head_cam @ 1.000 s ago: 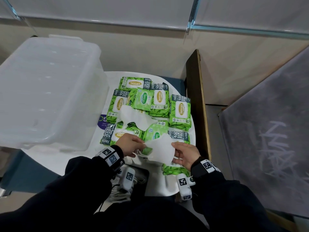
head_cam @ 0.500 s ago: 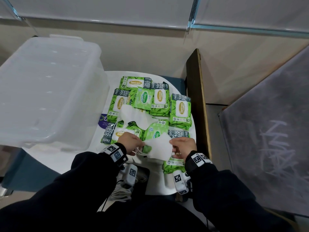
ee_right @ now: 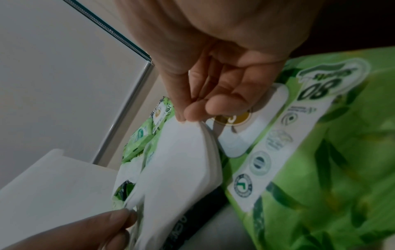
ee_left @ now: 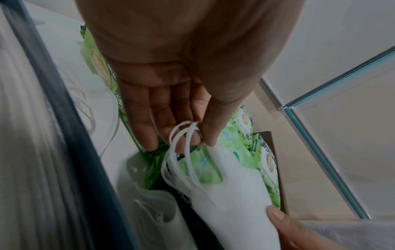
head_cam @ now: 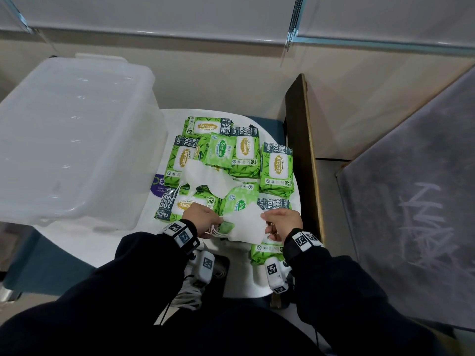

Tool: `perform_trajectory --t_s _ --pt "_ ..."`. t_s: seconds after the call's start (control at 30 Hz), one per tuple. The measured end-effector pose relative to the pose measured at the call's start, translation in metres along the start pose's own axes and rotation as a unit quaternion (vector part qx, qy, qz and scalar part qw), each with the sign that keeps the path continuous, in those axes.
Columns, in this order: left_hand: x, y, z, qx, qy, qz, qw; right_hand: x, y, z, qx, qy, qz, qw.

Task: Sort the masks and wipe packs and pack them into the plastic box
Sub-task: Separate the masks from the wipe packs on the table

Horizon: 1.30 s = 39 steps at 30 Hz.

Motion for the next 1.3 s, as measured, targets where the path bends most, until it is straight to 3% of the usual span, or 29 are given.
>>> perform_trajectory --t_s 0.57,0.73,0.83,0.93,1.03,1.2,1.3 --pt "0.005 0.011 0.005 0.024 -0.012 0.025 0.999 0.002 -0.001 -0.003 -0.020 -0.005 0.016 1.000" --pt "0.003 0.031 0.027 0.118 -0.069 0.106 0.985 0.003 0.001 -0.003 -0.025 -0.007 0.010 1.000" --pt "-0.006 0.016 0.058 0.150 -0.162 0.087 0.971 0.003 0.002 -0.003 -0.023 -0.006 0.019 1.000" --pt "-0.015 -0.016 0.086 0.215 -0.248 0.025 0.944 0.000 0.001 -0.005 -0.043 -0.009 0.020 0.999" --pt "-0.020 -0.041 0.101 0.354 -0.307 0.001 0.883 -0.004 0.002 -0.007 -0.090 -0.012 0.009 0.996" --pt "-0.027 -0.060 0.100 0.469 -0.376 0.000 0.799 -0.015 0.004 0.001 -0.117 -0.025 -0.021 0.993" --pt "-0.028 -0.069 0.091 0.518 -0.380 -0.011 0.766 -0.018 0.001 0.003 -0.110 -0.036 -0.023 0.993"
Point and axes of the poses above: each hand's wrist, its own x-axis towards the middle knuckle, its own y-axis out of the back of the hand, z = x × y, the point moved 10 cm from there along x, towards the middle knuckle, and after that the axes turned 12 degrees about x, right-handed, at the moved point
